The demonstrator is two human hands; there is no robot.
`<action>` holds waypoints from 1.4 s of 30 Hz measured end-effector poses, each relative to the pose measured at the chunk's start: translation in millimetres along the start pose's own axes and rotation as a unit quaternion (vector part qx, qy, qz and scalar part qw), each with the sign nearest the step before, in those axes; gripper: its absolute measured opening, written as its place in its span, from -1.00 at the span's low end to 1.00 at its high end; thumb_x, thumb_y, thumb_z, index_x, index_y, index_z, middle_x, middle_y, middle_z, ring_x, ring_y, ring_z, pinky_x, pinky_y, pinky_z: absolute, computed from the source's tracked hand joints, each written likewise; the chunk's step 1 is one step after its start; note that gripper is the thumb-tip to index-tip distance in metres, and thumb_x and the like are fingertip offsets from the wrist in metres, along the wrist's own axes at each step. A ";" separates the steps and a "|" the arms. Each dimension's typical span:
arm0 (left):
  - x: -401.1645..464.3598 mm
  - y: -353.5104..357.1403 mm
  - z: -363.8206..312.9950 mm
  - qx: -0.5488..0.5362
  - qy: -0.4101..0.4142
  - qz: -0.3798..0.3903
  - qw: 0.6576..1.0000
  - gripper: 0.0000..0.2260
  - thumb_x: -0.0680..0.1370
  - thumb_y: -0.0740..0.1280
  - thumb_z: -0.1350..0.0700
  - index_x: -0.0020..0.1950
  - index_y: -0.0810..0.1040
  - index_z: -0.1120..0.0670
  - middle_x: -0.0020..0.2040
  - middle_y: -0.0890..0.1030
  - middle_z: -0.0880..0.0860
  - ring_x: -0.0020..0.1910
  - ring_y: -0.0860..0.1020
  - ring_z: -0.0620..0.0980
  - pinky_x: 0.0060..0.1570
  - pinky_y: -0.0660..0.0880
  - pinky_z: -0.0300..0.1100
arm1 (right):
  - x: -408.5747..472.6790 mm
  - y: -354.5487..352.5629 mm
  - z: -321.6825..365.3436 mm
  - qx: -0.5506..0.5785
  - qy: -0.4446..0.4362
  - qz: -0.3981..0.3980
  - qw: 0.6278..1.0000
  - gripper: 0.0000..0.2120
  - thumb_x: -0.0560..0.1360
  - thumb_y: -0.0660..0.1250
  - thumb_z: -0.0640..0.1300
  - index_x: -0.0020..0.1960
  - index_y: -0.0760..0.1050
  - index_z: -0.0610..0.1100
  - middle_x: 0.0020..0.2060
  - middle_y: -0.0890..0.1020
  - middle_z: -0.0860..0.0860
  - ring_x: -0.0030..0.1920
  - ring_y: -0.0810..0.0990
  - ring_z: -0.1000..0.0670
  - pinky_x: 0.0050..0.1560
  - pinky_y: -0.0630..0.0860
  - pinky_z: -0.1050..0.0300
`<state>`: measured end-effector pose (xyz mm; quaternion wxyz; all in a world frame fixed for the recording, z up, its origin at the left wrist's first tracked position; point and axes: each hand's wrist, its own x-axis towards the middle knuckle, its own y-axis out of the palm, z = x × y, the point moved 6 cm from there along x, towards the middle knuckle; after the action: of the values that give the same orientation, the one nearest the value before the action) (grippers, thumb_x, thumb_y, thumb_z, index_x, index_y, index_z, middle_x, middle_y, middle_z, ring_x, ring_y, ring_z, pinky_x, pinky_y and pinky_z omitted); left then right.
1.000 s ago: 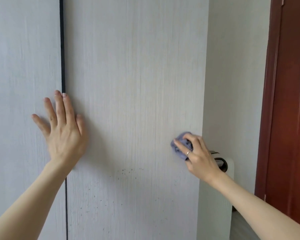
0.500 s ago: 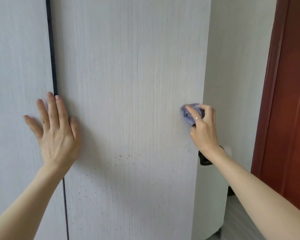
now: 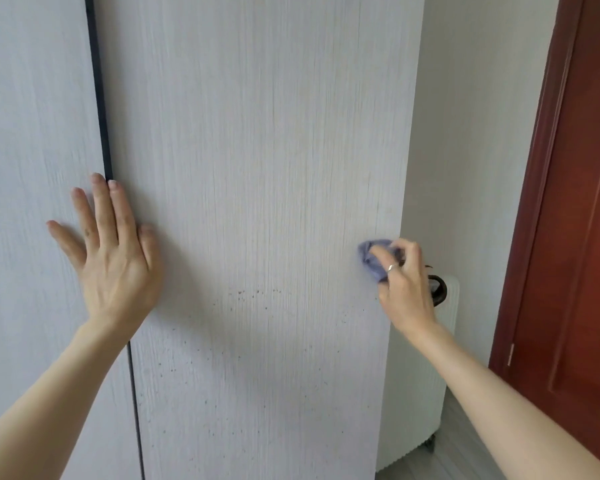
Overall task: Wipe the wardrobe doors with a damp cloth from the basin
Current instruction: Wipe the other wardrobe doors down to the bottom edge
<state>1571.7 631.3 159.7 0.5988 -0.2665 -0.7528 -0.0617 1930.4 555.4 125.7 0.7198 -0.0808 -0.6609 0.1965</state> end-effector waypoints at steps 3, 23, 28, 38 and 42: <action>-0.9 0.3 0.4 -0.002 0.003 0.001 1.000 -0.50 0.64 -0.02 0.15 0.54 -0.11 0.15 0.56 -0.11 0.11 0.52 -0.16 0.14 0.38 -0.25 0.28 | -73.6 41.2 -0.9 -0.075 -0.104 0.174 0.976 -0.67 0.43 0.29 -0.18 0.20 0.52 -0.13 0.14 0.44 -0.16 0.09 0.47 -0.18 -0.03 0.32 0.22; -6.1 -1.3 -3.6 0.013 0.011 -0.006 1.000 -0.51 0.64 -0.01 0.19 0.53 -0.08 0.22 0.55 -0.07 0.18 0.52 -0.11 0.19 0.36 -0.22 0.31 | -56.5 29.1 48.4 -0.057 -0.363 0.155 0.917 -0.61 0.32 0.40 -0.37 0.07 0.51 -0.06 -0.05 0.52 -0.16 -0.23 0.55 -0.11 -0.37 0.50 0.14; -6.8 -0.6 -3.7 0.023 0.006 -0.011 1.000 -0.52 0.64 -0.01 0.19 0.53 -0.06 0.23 0.55 -0.04 0.19 0.52 -0.09 0.21 0.37 -0.20 0.30 | 11.6 11.1 29.6 0.052 -0.025 -0.035 0.998 -0.44 0.29 0.36 -0.51 0.24 0.52 -0.17 0.07 0.43 -0.26 0.06 0.47 -0.20 0.02 0.42 0.09; -7.5 -2.5 -5.0 0.023 0.007 0.008 1.000 -0.52 0.64 -0.02 0.17 0.53 -0.08 0.24 0.55 -0.06 0.19 0.52 -0.11 0.19 0.38 -0.23 0.27 | -44.6 38.2 120.2 -0.037 -0.454 0.074 0.887 -0.65 0.52 0.10 -0.37 -0.02 0.64 -0.13 -0.16 0.62 -0.12 -0.28 0.56 -0.10 -0.36 0.51 0.14; -6.0 -3.8 -5.1 0.015 0.007 0.016 1.000 -0.51 0.63 -0.06 0.15 0.54 -0.10 0.22 0.55 -0.09 0.17 0.52 -0.14 0.17 0.39 -0.25 0.27 | 13.7 27.1 115.5 0.054 -0.197 -0.010 0.979 -0.50 0.20 0.42 -0.53 0.12 0.58 -0.29 0.02 0.48 -0.24 -0.13 0.58 -0.29 -0.42 0.54 0.01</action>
<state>1575.2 624.0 156.3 0.6090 -0.2690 -0.7449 -0.0431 1812.7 568.8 141.2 0.5808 0.0055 -0.7790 0.2364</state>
